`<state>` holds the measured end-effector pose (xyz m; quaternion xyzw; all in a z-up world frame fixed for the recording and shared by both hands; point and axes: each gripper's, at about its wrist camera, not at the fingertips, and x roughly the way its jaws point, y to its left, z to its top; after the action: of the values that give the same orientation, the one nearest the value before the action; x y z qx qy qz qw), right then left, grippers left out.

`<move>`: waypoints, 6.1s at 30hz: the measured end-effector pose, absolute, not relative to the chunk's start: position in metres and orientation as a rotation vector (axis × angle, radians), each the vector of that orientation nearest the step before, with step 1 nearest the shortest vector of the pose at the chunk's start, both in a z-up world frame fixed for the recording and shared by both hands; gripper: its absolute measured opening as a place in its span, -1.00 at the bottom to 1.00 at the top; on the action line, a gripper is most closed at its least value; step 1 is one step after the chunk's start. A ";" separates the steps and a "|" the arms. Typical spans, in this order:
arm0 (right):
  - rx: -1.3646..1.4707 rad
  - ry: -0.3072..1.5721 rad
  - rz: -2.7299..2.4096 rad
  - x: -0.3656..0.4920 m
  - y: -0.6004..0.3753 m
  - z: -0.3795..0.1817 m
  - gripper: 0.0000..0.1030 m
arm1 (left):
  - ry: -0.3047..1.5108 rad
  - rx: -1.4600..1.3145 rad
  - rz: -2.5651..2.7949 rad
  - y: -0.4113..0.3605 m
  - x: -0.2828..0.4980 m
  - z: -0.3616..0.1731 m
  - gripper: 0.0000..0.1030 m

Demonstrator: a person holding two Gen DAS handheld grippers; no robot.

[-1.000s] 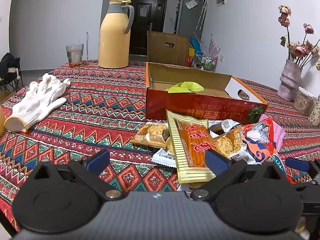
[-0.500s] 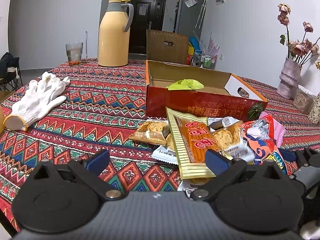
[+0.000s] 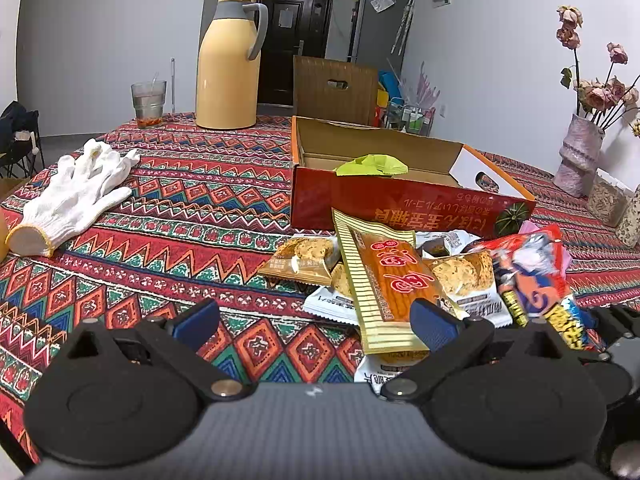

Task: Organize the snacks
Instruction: 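Grasp the red-blue chip bag with the right gripper, then grasp the orange stick-snack packet with the left gripper while the right gripper holds the chip bag, then carry both packets over the cardboard box and open both grippers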

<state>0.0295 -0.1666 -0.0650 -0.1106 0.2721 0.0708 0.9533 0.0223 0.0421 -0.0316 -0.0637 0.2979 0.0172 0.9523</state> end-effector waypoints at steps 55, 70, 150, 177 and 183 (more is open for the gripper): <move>0.168 0.533 0.144 0.071 -0.289 -0.068 0.19 | 0.836 -0.053 0.094 -0.029 0.130 -0.055 0.43; 0.168 0.533 0.145 0.071 -0.290 -0.068 0.19 | 0.827 -0.040 0.095 -0.030 0.129 -0.056 0.42; 0.114 0.431 0.215 0.079 -0.250 -0.008 0.20 | 0.590 -0.074 -0.048 -0.027 0.106 0.038 -0.48; 0.125 0.523 0.225 0.257 -0.203 -0.012 0.19 | 0.544 -0.178 0.064 0.005 0.264 0.026 -0.48; 0.096 0.563 0.216 0.260 -0.200 -0.024 0.24 | 0.569 -0.166 0.056 0.008 0.266 0.015 -0.38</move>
<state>0.2604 -0.1999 -0.0242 0.0471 0.2770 0.1065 0.9538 0.2656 0.0084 0.0151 -0.0816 0.2801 0.0278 0.9561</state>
